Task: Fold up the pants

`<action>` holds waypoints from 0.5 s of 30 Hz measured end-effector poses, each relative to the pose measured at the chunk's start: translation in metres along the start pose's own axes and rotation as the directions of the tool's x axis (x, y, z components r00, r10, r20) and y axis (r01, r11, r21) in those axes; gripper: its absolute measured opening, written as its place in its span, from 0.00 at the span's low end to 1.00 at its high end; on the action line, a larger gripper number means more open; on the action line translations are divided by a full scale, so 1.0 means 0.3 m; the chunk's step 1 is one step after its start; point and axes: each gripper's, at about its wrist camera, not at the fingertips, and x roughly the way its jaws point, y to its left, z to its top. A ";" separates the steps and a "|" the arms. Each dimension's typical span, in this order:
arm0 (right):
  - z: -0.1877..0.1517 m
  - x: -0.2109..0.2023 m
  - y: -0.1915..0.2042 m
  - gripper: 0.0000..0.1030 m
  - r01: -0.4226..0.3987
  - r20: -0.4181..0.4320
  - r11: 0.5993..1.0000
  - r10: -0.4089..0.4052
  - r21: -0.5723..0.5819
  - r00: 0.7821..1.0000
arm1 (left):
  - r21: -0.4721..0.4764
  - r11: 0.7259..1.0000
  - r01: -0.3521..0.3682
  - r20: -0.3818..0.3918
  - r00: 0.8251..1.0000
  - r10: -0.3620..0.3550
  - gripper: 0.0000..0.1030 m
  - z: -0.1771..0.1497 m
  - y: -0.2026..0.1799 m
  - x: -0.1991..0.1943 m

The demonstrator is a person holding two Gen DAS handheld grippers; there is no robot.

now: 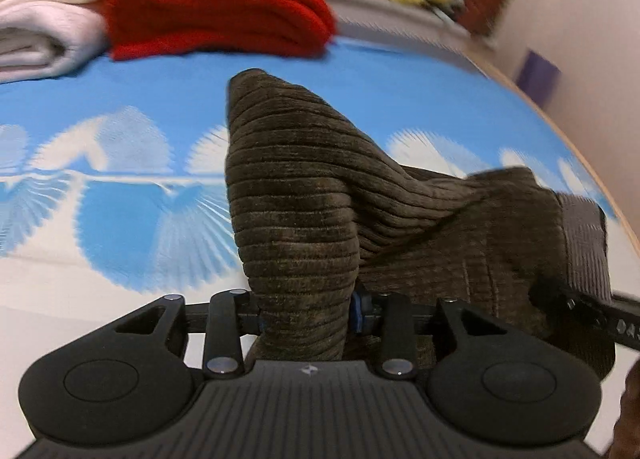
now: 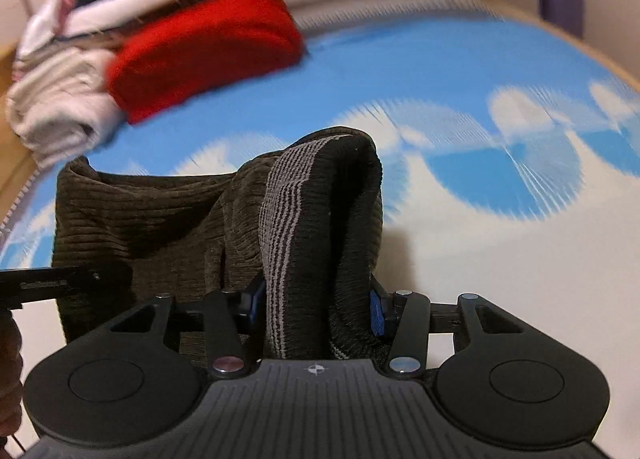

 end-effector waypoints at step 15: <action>0.009 0.139 0.040 0.60 0.203 0.007 0.973 -0.205 0.107 0.979 | -0.023 0.999 0.044 -0.288 0.956 -0.049 0.54 -0.041 0.107 0.085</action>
